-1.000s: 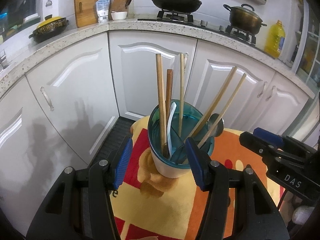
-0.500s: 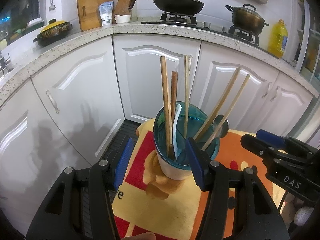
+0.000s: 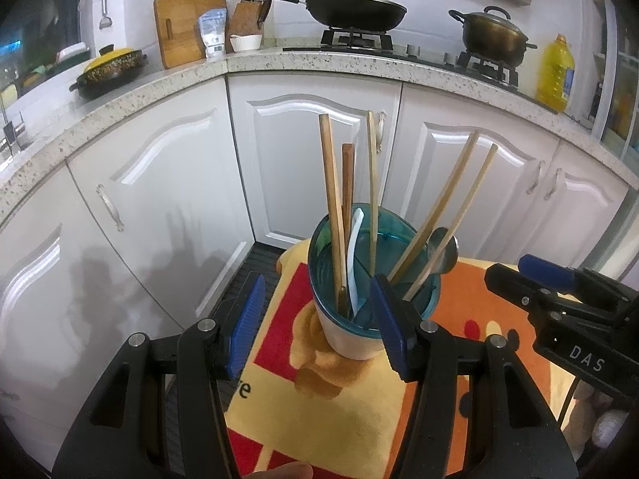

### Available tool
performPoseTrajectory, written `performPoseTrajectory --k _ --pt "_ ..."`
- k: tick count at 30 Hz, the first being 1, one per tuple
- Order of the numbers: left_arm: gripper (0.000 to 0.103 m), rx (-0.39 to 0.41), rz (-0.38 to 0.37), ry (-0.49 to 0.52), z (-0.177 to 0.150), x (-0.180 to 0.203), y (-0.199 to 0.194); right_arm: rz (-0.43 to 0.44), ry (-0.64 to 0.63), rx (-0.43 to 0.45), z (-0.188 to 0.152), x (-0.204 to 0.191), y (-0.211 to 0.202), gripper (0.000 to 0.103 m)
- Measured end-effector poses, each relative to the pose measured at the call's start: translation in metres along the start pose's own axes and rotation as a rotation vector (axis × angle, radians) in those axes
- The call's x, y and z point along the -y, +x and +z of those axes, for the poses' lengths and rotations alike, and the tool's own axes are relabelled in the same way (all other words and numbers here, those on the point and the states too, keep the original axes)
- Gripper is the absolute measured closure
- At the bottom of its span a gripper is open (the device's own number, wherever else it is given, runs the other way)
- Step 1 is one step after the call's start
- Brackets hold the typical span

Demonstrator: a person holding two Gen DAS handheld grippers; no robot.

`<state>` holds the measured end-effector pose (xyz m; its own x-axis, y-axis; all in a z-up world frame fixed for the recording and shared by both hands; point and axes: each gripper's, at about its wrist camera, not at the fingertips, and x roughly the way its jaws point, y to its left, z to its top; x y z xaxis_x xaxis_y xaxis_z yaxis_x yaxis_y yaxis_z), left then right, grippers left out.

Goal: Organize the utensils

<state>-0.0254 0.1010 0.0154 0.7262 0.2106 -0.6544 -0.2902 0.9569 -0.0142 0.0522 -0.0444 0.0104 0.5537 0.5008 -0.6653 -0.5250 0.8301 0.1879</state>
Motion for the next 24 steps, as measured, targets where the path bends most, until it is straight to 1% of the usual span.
performPoseTrajectory --k 24 --pt "0.049 -0.009 0.004 0.003 0.0 -0.0005 0.0022 -0.007 -0.012 -0.015 0.0001 0.0008 0.0058 0.049"
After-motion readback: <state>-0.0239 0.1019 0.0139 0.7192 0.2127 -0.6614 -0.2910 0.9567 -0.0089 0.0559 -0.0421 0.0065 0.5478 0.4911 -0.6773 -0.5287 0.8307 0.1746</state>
